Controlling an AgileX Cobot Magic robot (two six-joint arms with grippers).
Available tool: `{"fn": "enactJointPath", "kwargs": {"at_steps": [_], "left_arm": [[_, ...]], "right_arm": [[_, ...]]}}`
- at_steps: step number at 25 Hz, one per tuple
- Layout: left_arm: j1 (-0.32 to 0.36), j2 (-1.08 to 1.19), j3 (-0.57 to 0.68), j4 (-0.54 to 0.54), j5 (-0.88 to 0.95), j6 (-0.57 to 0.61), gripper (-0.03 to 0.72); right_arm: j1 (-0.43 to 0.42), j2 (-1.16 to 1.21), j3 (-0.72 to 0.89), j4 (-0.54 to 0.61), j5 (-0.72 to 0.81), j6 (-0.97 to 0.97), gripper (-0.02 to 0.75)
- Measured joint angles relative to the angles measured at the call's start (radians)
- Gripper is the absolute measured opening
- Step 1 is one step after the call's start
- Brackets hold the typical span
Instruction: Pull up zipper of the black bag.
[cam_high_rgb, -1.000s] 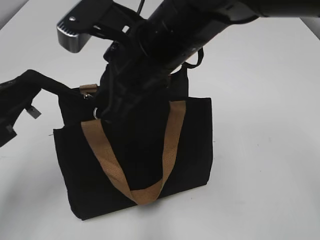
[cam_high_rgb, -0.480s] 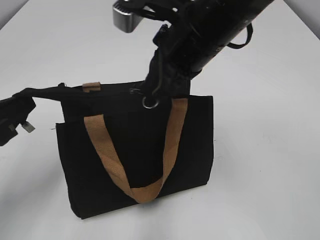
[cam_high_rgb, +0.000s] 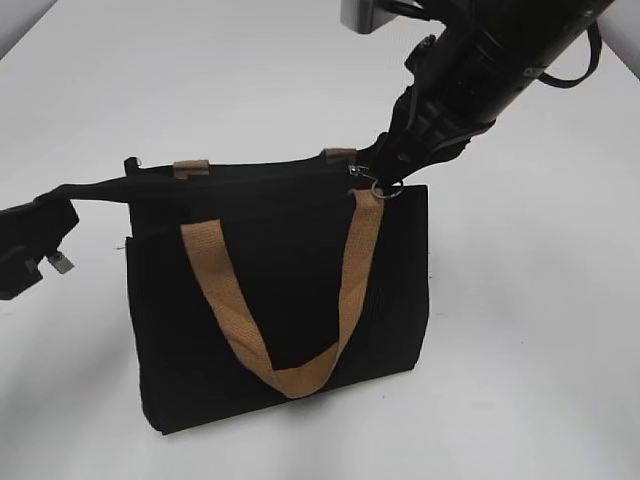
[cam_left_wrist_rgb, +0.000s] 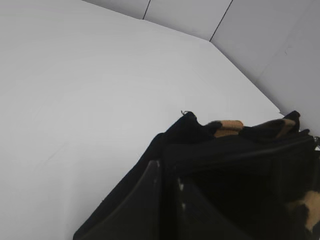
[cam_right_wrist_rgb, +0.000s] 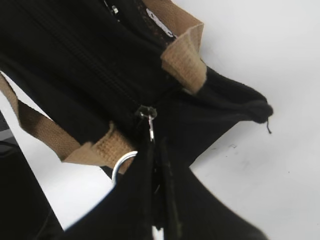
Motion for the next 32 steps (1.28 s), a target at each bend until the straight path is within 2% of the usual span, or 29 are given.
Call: {"fn": "enactJointPath", "kwargs": {"at_steps": [5,7,9,12,15,19,23,27,32], "left_arm": [[0.000,0.000,0.000,0.019,0.033,0.000,0.011],[0.000,0.000,-0.008,0.019,0.078,-0.010,0.048],[0.003,-0.009,-0.036,0.039,0.184,-0.033,0.135],[0.004,-0.051,-0.135,0.087,0.449,-0.058,0.359],[0.004,-0.092,-0.277,0.107,0.791,-0.066,0.498],[0.004,-0.147,-0.449,0.123,1.222,-0.067,0.533],[0.004,-0.238,-0.525,0.184,1.529,-0.066,0.538],[0.004,-0.397,-0.529,0.254,1.727,-0.066,0.530],[0.004,-0.640,-0.510,0.274,1.817,-0.066,0.522]], "right_arm": [[-0.006,-0.010,0.000,0.004,0.025,0.054,0.007],[-0.011,-0.025,0.000,-0.017,0.028,0.084,0.052],[-0.022,-0.052,0.000,-0.067,0.038,0.122,0.153],[-0.039,-0.101,0.000,-0.115,0.070,0.210,0.321],[-0.054,-0.147,0.000,-0.165,0.154,0.331,0.387],[-0.078,-0.221,0.017,-0.243,0.228,0.458,0.403],[-0.078,-0.371,0.166,-0.271,0.234,0.518,0.404],[-0.078,-0.564,0.400,-0.307,0.203,0.584,0.404],[-0.078,-0.870,0.673,-0.341,0.181,0.676,0.404]]}}
